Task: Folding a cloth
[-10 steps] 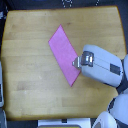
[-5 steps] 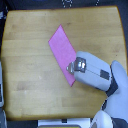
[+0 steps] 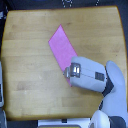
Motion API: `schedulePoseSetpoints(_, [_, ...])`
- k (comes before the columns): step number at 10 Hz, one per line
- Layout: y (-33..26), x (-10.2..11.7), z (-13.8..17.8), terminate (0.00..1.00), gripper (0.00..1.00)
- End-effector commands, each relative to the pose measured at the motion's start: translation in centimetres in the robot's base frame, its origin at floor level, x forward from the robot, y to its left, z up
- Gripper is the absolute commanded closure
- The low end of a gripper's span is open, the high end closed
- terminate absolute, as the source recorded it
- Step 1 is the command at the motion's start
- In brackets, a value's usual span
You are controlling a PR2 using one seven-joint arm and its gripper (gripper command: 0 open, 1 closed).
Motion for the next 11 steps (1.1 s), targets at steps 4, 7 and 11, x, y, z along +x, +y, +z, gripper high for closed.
schedulePoseSetpoints(4, [-1.0, -2.8, -0.6, 0.00, 0.00])
schedulePoseSetpoints(7, [-0.3, -2.6, -0.6, 0.00, 1.00])
schedulePoseSetpoints(11, [0.8, -3.3, -2.3, 0.00, 1.00])
